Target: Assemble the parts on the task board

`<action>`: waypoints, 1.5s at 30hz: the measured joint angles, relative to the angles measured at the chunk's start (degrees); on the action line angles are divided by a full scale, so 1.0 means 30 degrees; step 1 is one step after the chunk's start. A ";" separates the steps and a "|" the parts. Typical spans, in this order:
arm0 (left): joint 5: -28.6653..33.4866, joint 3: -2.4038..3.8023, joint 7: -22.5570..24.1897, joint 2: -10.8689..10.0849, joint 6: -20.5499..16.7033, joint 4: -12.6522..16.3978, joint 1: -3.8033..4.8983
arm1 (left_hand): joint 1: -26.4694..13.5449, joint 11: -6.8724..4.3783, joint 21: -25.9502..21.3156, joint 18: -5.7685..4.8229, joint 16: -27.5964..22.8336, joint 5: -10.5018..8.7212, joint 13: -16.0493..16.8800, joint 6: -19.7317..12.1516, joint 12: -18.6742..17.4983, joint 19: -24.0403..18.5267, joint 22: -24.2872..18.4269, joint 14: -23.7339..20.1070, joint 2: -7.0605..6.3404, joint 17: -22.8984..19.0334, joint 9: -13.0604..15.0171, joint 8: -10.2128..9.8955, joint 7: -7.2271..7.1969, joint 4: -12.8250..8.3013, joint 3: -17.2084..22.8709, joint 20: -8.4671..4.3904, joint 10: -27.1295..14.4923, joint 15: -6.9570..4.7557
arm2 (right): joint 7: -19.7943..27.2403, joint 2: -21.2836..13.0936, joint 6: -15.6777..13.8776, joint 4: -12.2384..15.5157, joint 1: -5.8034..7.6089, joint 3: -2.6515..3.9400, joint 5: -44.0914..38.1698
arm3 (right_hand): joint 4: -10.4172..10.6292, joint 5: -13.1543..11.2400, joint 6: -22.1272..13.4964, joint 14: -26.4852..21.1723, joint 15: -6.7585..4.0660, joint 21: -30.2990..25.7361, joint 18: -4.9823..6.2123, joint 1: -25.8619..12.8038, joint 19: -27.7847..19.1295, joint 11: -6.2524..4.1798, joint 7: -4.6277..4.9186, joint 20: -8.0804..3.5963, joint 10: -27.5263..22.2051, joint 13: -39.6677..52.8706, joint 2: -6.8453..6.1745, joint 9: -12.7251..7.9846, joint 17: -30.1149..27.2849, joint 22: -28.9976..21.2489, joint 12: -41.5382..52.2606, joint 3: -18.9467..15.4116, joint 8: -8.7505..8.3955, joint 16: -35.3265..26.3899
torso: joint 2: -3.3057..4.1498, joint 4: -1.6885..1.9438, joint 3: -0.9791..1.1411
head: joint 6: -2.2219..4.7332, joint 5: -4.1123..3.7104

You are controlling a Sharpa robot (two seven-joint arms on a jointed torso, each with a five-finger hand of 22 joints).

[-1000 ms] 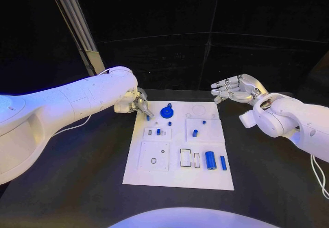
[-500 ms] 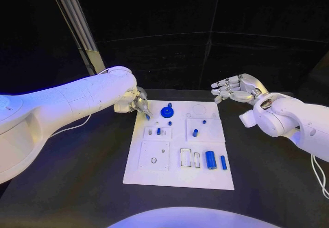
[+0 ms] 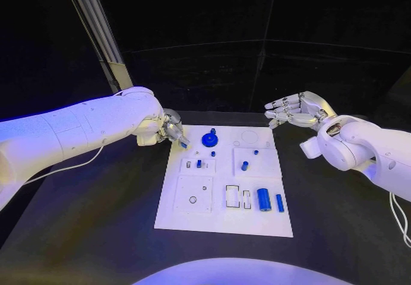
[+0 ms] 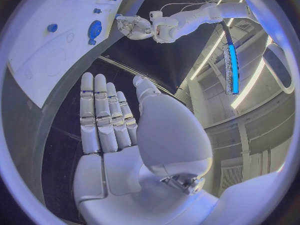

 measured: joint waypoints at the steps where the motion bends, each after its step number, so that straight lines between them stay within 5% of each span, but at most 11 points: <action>1: 0.0027 -0.0016 0.0000 -0.0269 -0.0310 0.0500 0.0000 | -0.0013 0.0000 0.0000 0.0001 0.0000 0.0000 -0.0013 0.0000 0.0000 0.0000 0.0001 0.0000 -0.0013 0.0000 0.0017 0.0003 0.0000 -0.0008 0.0008 0.0000 0.0000 0.0000 | 0.0000 -0.0007 0.0000 -0.0008 0.0000 0.0000 0.0001 | 0.0000 0.0000 0.0000 0.0000 0.0000 0.0000 -0.0001 0.0000 0.0000 -0.0001 0.0001 0.0000 0.0000 0.0000 0.0000 0.0000 0.0000 0.0001 0.0000 0.0000 0.0000 0.0000 | -0.0002 0.0005 0.0000 | -0.0009 -0.0002; 7: 0.0091 -0.0088 0.0000 -0.1255 -0.1537 0.2550 -0.0136 | -0.0139 0.0001 0.0001 0.0000 0.0000 -0.0006 -0.0052 -0.0003 0.0000 0.0000 0.0001 0.0000 -0.0137 0.0000 0.0039 0.0009 0.0003 -0.0103 0.0261 0.0000 -0.0001 0.0001 | 0.0001 -0.0029 0.0000 -0.0052 0.0000 -0.0001 0.0003 | 0.0055 0.0000 0.0000 0.0000 0.0000 -0.0073 -0.0002 -0.0006 0.0000 0.0070 0.0000 0.0000 -0.0070 0.0001 0.0006 0.0000 0.0001 0.0001 0.0000 -0.0055 0.0000 0.0000 | -0.0013 0.0011 -0.0004 | -0.0038 0.0112; 16: -0.0420 -0.0592 0.0002 -0.2229 -0.2885 0.4796 -0.0558 | -0.0267 0.0002 0.0001 0.0002 0.0000 -0.0047 -0.0130 -0.0033 0.0000 0.0000 0.0002 0.0000 -0.0262 0.0000 0.0072 0.0088 0.0034 -0.0211 0.0369 0.0000 -0.0003 0.0001 | 0.0012 -0.0005 0.0005 -0.0119 -0.0001 -0.0004 0.0004 | 0.0056 0.0000 0.0000 0.0001 0.0000 -0.0073 -0.0001 -0.0105 0.0000 0.0070 0.0000 0.0000 -0.0069 0.0002 0.0103 0.0000 0.0002 -0.0015 0.0000 -0.0055 0.0000 0.0000 | -0.0020 -0.0009 -0.0007 | 0.0007 0.0196; 45: -0.1423 -0.0743 -0.0454 -0.2597 -0.3066 0.5651 -0.0868 | -0.0485 -0.0065 0.0003 0.0002 0.0000 -0.0053 -0.0150 0.0039 -0.0040 0.0000 0.0020 0.0000 -0.0358 0.0000 0.0086 0.0154 -0.0033 -0.0473 0.0786 0.0000 0.0066 0.0003 | 0.0042 0.0024 0.0050 -0.0165 -0.0007 -0.0007 0.0060 | 0.0112 0.0000 0.0001 0.0001 0.0000 -0.0073 -0.0001 -0.0103 0.0000 0.0070 0.0000 0.0000 -0.0067 -0.0011 0.0101 0.0000 -0.0011 -0.0027 0.0074 -0.0110 0.0000 0.0000 | 0.0037 -0.0046 0.0009 | -0.0145 0.0276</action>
